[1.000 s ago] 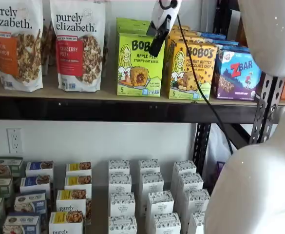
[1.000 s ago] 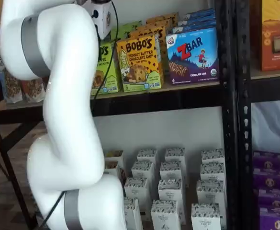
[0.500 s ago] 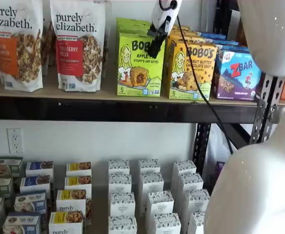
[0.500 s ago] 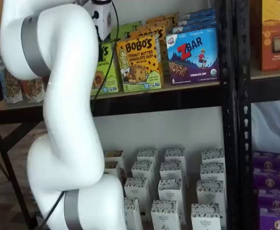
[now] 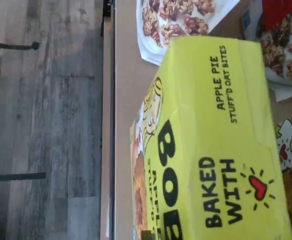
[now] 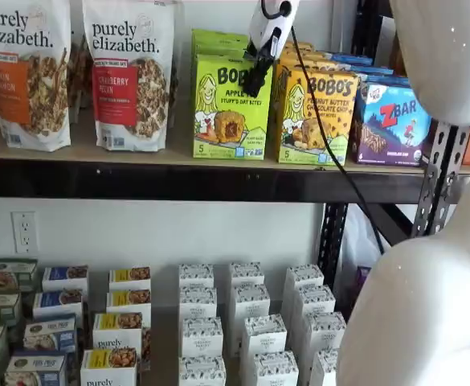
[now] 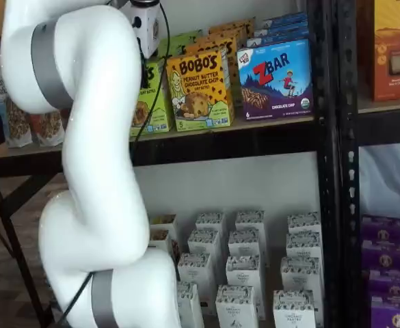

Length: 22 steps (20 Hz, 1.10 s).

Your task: Pick the green box on the top shelf, the fourth from the left

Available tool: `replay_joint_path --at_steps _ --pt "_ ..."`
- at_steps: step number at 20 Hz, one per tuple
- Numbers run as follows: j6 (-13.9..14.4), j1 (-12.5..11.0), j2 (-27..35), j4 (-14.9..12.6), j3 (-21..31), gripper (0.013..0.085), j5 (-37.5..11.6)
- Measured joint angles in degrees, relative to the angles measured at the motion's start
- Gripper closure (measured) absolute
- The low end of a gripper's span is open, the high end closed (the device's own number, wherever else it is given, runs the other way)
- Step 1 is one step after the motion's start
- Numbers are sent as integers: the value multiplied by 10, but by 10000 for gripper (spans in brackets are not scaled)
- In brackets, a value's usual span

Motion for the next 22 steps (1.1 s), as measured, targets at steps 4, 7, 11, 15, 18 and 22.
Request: replay_joint_path --at_steps 4,7,11,15,18,22 --pt "-1 -1 -1 2 1 410 -2" --pt "-1 -1 -1 2 2 410 -4" --pt "-2 -2 -3 4 5 410 -6" --pt "-3 -2 -3 3 5 410 -6" --pt "-3 -3 -5 4 7 450 -9" --pt "-4 -4 -5 5 7 530 -8"
